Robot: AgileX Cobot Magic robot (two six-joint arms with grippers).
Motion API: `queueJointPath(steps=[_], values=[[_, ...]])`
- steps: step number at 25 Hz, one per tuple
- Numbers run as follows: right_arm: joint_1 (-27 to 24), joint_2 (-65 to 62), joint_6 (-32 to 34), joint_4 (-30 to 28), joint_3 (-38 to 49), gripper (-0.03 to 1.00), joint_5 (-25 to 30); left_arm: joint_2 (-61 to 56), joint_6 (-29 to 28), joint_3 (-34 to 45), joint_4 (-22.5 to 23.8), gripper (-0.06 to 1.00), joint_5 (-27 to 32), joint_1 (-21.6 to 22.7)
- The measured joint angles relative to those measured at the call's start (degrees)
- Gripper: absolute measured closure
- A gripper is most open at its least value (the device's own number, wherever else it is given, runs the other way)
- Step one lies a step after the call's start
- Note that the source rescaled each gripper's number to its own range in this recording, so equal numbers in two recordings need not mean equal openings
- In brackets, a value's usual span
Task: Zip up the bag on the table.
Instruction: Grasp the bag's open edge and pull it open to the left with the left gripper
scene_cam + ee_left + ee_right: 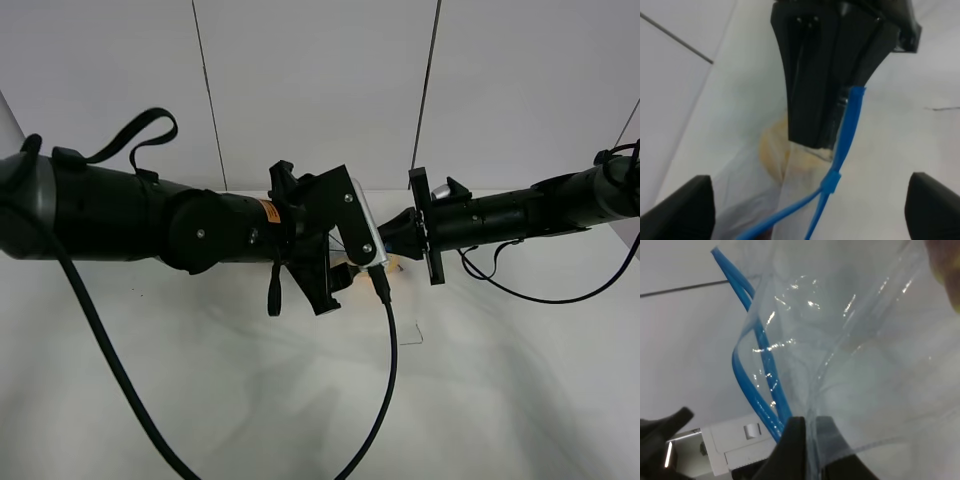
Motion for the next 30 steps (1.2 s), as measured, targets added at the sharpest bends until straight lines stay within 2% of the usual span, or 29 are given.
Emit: queueJointPath(steps=[6, 15, 19, 30], values=[[0.0, 0.0, 0.2, 0.9, 0.0, 0.97, 0.0, 2.3, 1.2, 3.7, 0.0, -0.06, -10.1, 0.0], [0.0, 0.0, 0.2, 1.1, 0.0, 0.97, 0.0, 7.2, 1.2, 3.8, -0.2, -0.05, -18.5, -0.1], [0.0, 0.0, 0.4, 1.2, 0.0, 0.97, 0.0, 7.8, 1.2, 3.8, -0.3, 0.06, -21.3, -0.1], [0.0, 0.0, 0.6, 1.2, 0.0, 0.97, 0.0, 8.9, 1.2, 4.3, -0.4, 0.33, -21.9, -2.8]])
